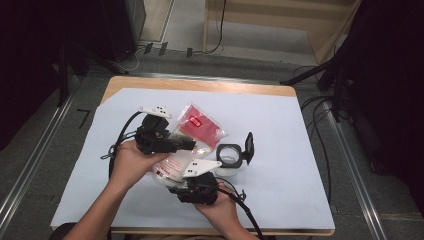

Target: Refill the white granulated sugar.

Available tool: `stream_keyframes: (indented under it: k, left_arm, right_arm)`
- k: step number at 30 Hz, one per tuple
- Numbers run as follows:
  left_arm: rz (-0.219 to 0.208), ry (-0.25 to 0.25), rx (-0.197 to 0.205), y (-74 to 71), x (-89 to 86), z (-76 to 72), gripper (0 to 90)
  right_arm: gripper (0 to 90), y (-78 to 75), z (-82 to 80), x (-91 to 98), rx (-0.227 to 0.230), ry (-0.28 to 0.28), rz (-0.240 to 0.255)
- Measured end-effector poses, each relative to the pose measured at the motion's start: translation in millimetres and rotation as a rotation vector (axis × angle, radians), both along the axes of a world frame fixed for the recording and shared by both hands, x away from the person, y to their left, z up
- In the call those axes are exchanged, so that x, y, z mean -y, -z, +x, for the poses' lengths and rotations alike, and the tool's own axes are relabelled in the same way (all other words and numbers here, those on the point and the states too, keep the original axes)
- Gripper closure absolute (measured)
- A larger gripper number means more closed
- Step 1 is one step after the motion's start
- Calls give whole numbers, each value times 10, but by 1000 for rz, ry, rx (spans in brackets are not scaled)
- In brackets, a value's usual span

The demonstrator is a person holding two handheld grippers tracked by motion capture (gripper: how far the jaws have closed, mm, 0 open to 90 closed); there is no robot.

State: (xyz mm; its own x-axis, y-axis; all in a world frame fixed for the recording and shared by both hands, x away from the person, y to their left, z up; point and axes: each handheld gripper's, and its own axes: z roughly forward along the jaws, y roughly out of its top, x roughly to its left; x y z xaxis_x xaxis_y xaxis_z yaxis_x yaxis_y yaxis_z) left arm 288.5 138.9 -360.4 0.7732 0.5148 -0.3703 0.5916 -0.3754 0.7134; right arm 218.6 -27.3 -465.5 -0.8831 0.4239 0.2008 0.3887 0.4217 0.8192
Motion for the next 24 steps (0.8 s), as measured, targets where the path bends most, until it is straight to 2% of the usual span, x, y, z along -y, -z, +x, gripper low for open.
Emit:
stream_keyframes:
  k: [2,6,7,12,13,17,21,23,24]
  left_arm:
    - [-14,-4,-19,3,10,14,773]
    - [-15,-8,-42,6,54,20,772]
    - [-20,-4,-64,13,85,28,772]
    - [-14,13,-76,29,167,25,770]
    - [-7,26,-73,36,194,22,764]
    - [-14,65,-88,70,253,30,701]
    - [1,71,-105,76,272,38,687]
    - [-6,70,-110,81,272,45,679]
    - [-10,66,-136,80,276,58,674]
  right_arm:
    - [583,1,1,7,4,4,5]
    - [554,6,-13,1,0,14,-5]
    - [549,9,-17,-2,-3,18,-9]
    - [544,33,-29,-13,-9,29,-19]
    - [556,38,-24,-12,-23,38,-16]
    - [583,22,-22,5,-52,16,18]
    - [586,5,-53,-5,-54,5,20]
    - [585,5,-58,-8,-51,2,20]
    - [581,-3,-68,-18,-42,2,13]
